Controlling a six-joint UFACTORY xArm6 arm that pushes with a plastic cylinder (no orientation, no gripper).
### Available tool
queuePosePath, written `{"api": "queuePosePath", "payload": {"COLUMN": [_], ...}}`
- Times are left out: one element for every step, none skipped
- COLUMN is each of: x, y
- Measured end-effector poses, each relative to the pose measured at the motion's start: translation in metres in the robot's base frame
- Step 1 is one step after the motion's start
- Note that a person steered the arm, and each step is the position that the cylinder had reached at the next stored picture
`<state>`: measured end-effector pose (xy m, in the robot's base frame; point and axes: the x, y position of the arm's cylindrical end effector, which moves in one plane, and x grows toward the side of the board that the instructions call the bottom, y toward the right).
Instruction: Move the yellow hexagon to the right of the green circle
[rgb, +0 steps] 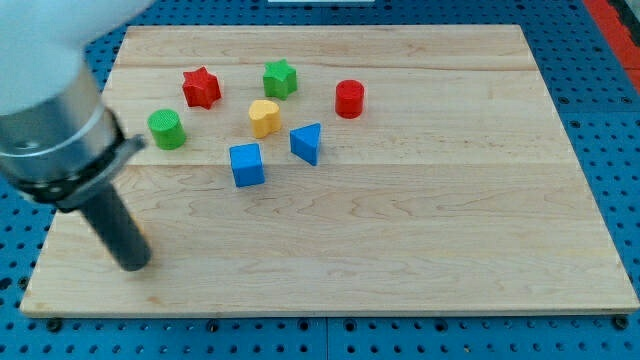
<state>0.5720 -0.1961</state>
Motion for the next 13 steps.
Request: {"api": "queuePosePath", "payload": {"x": [0.009,-0.030,-0.073,-0.126,-0.101,-0.072,-0.110,-0.116,-0.079,-0.072,-0.073,-0.074,-0.075], "y": [-0.019,-0.034,0.018,0.040,0.057,0.068,0.094,0.102,0.103,0.103,0.103,0.103,0.105]}}
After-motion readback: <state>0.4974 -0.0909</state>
